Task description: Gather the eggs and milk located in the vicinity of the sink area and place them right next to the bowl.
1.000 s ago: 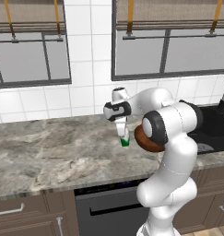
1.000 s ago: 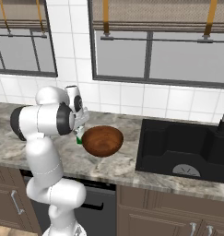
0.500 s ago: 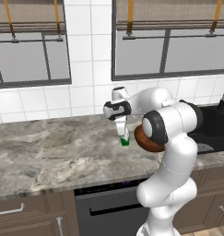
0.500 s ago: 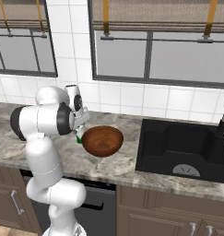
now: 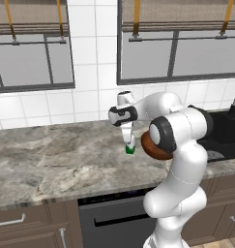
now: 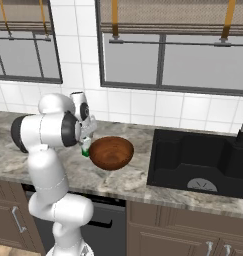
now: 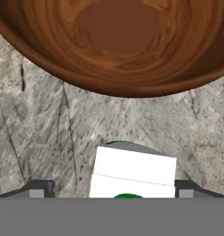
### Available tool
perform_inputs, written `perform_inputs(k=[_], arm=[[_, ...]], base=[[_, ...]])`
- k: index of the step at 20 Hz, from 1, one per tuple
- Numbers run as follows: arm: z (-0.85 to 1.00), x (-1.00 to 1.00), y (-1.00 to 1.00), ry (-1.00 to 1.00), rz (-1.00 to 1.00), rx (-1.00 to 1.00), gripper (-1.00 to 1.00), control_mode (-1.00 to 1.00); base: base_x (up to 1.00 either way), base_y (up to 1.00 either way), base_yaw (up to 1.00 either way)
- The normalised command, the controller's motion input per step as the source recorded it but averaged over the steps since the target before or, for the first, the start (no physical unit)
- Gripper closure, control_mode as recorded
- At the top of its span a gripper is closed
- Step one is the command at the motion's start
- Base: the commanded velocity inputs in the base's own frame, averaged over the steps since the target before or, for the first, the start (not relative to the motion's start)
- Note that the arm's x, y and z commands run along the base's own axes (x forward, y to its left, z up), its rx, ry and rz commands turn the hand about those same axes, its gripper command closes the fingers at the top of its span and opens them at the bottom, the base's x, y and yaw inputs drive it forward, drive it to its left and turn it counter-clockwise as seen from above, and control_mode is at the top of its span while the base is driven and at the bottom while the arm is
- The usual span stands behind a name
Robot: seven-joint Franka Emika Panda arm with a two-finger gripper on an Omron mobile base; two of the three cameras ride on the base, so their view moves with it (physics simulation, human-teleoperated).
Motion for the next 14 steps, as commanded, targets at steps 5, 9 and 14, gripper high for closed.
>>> perform_inputs(k=[5, 9, 14], arm=[[0.29, -0.16, -0.01, -0.03, 0.00, 0.00, -1.00, -1.00], [0.53, -0.29, 0.00, -0.04, 0.00, 0.00, -1.00, -1.00], [0.34, -0.51, -0.03, -0.02, 0.04, 0.03, -1.00, -1.00]], base=[[0.00, 0.00, 0.00], [0.00, 0.00, 0.00], [0.00, 0.00, 0.00]])
